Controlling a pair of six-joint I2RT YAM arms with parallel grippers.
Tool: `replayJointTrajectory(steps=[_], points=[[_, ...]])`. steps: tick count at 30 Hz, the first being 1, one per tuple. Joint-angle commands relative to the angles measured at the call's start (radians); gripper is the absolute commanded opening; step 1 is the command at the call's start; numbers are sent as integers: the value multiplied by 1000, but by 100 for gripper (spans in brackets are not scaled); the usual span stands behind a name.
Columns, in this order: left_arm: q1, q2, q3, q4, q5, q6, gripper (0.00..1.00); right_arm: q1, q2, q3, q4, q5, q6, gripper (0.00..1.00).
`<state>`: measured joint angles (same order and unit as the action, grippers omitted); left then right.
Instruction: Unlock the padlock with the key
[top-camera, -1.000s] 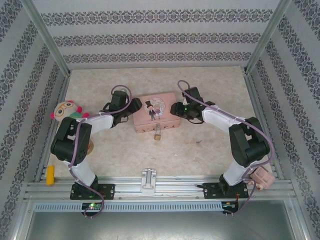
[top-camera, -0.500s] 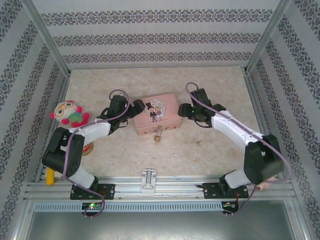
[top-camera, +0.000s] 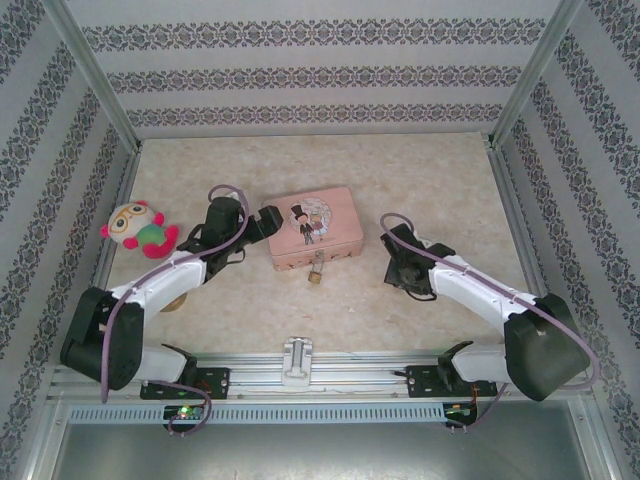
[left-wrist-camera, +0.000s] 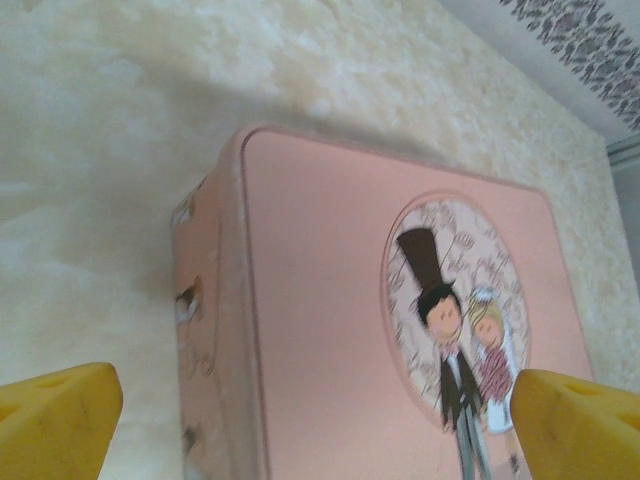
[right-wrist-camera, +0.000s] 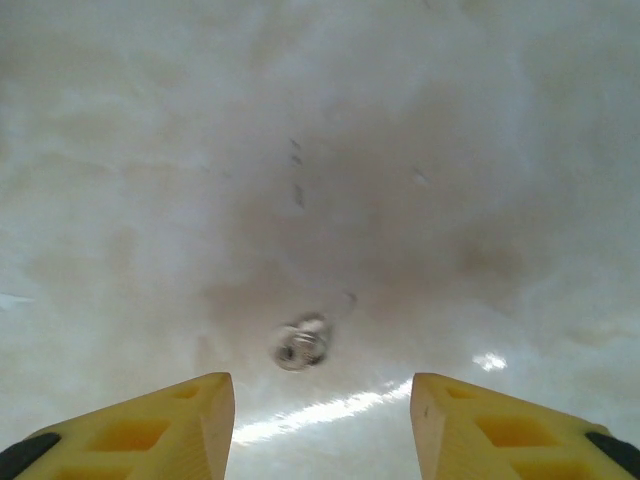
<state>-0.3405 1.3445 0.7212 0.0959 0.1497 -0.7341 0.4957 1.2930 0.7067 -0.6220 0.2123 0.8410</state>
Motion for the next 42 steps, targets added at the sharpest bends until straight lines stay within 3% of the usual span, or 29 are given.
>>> replayJointTrajectory(steps=[1,11,17,26,42], points=[[-27,-74,-55,-88,6,56,99,17,-5,-24,11,45,93,50],[-161,-235,-195,-153,-84,40,99,-12,116,27,76,62,86,49],[-220,-209,-212,-139,-108,55,100,-14,176,50,92,43,73,47],[-232,-102,-187,-85,-131,88,93,-13,161,-4,107,15,95,43],[-233,17,-129,3,-164,87,94,-10,93,-54,65,2,165,29]])
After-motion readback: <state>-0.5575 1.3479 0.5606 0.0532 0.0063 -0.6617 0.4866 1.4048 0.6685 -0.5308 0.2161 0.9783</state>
